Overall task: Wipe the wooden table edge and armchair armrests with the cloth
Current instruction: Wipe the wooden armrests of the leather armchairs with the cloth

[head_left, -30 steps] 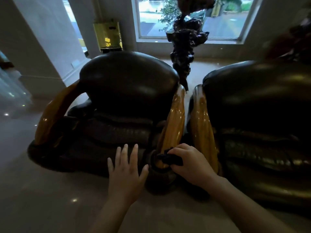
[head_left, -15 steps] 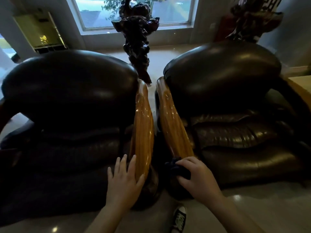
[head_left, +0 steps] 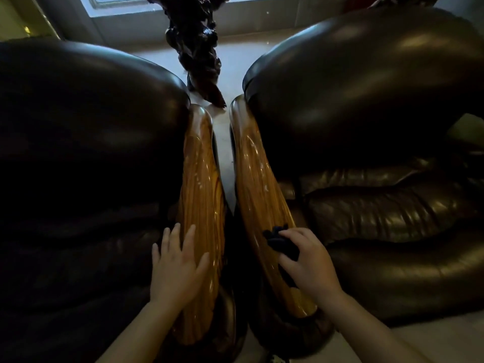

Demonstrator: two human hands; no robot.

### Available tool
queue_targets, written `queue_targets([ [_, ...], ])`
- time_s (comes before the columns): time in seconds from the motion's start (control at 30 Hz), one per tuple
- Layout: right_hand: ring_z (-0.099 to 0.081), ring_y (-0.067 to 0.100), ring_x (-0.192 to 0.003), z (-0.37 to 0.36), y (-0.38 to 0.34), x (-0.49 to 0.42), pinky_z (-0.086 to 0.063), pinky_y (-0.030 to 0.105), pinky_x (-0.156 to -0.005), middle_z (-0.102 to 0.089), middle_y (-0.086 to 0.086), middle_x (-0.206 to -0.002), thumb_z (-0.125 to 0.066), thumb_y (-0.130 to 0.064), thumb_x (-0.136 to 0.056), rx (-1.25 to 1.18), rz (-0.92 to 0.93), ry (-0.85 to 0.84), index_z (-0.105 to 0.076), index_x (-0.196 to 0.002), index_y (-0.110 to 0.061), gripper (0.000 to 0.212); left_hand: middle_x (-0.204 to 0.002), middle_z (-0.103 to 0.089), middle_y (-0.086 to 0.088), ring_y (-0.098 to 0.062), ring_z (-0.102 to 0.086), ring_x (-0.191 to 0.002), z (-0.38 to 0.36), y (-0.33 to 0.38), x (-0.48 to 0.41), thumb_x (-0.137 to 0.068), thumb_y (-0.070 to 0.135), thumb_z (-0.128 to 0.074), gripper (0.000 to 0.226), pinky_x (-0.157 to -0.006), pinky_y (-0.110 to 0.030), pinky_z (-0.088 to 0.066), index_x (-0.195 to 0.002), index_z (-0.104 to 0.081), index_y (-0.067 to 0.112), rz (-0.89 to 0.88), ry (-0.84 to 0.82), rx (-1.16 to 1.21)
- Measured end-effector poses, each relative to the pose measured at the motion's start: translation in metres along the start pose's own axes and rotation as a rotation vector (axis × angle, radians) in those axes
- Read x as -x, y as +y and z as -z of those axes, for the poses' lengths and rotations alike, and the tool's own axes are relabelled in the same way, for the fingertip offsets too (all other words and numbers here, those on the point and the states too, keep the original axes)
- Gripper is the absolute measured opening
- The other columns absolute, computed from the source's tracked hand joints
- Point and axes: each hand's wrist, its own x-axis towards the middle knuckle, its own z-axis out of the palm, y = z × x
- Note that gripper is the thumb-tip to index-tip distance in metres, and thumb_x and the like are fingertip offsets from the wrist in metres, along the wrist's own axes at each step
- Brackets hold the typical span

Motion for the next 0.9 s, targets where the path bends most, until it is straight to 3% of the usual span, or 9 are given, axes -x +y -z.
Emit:
queue_targets([
  [0.1, -0.052, 0.013, -0.122, -0.018, 0.013, -0.041, -0.048, 0.033, -0.103, -0.053, -0.006, -0.131, -0.074, -0.021, -0.086, 0.018, -0.014, 0.077, -0.062, -0.132, -0.022, 0.048, -0.165, -0.003, -0.008, -0.023, 0.008, -0.151, -0.027, -0.002, -0.045, -0.095, 0.058, -0.033, 0.072, -0.122, -0.052, -0.005, -0.155, -0.008, 0.029, -0.060, 0.062, -0.013],
  [0.27, -0.042, 0.019, -0.136, -0.057, 0.038, -0.088, -0.037, 0.032, -0.109, -0.046, 0.002, -0.146, -0.074, -0.021, -0.087, 0.084, 0.017, 0.192, -0.057, -0.137, -0.019, 0.053, -0.164, -0.006, -0.012, -0.026, 0.006, -0.151, -0.075, -0.009, -0.106, -0.097, 0.053, -0.038, 0.070, -0.122, -0.052, -0.007, -0.156, -0.012, 0.025, -0.117, 0.123, -0.012],
  [0.43, -0.039, 0.020, -0.140, -0.082, 0.068, -0.105, -0.039, 0.039, -0.110, -0.041, 0.006, -0.150, -0.070, -0.020, -0.085, 0.126, 0.210, 0.314, -0.056, -0.136, -0.016, 0.053, -0.162, -0.014, -0.010, -0.025, -0.002, -0.152, -0.110, -0.018, -0.122, -0.092, 0.054, -0.035, 0.071, -0.122, -0.050, -0.008, -0.155, -0.016, 0.026, -0.127, 0.212, 0.011],
  [0.53, -0.038, 0.021, -0.141, -0.083, 0.072, -0.118, -0.039, 0.039, -0.112, -0.039, 0.005, -0.151, -0.064, -0.024, -0.090, 0.088, 0.234, 0.375, -0.052, -0.138, -0.016, 0.049, -0.161, -0.017, -0.007, -0.022, -0.006, -0.151, -0.116, -0.023, -0.123, -0.092, 0.051, -0.037, 0.067, -0.122, -0.048, -0.009, -0.153, -0.022, 0.028, -0.132, 0.263, 0.027],
  [0.6, -0.035, 0.022, -0.144, -0.084, 0.064, -0.132, -0.035, 0.037, -0.114, -0.036, 0.005, -0.154, -0.060, -0.029, -0.093, 0.118, 0.228, 0.363, -0.048, -0.142, -0.018, 0.051, -0.161, -0.018, -0.007, -0.021, -0.006, -0.152, -0.116, -0.025, -0.123, -0.093, 0.050, -0.037, 0.066, -0.122, -0.046, -0.008, -0.153, -0.025, 0.027, -0.134, 0.273, 0.031],
  [0.73, -0.014, 0.020, -0.154, -0.094, 0.052, -0.154, -0.021, 0.044, -0.122, -0.024, 0.003, -0.165, -0.054, -0.049, -0.094, 0.362, 0.158, 0.178, -0.033, -0.153, -0.017, 0.071, -0.161, -0.020, -0.007, -0.022, -0.008, -0.152, -0.114, -0.021, -0.123, -0.093, 0.048, -0.036, 0.065, -0.122, -0.049, -0.012, -0.153, -0.027, 0.026, -0.132, 0.266, 0.042],
  [0.9, -0.013, 0.020, -0.154, -0.100, 0.078, -0.125, -0.028, 0.050, -0.120, -0.024, 0.000, -0.164, -0.049, -0.043, -0.095, 0.485, 0.254, 0.113, -0.032, -0.153, -0.018, 0.066, -0.159, -0.023, -0.010, -0.026, -0.012, -0.151, -0.111, -0.020, -0.123, -0.091, 0.050, -0.038, 0.066, -0.120, -0.053, -0.016, -0.151, -0.030, 0.023, -0.127, 0.258, 0.039],
])
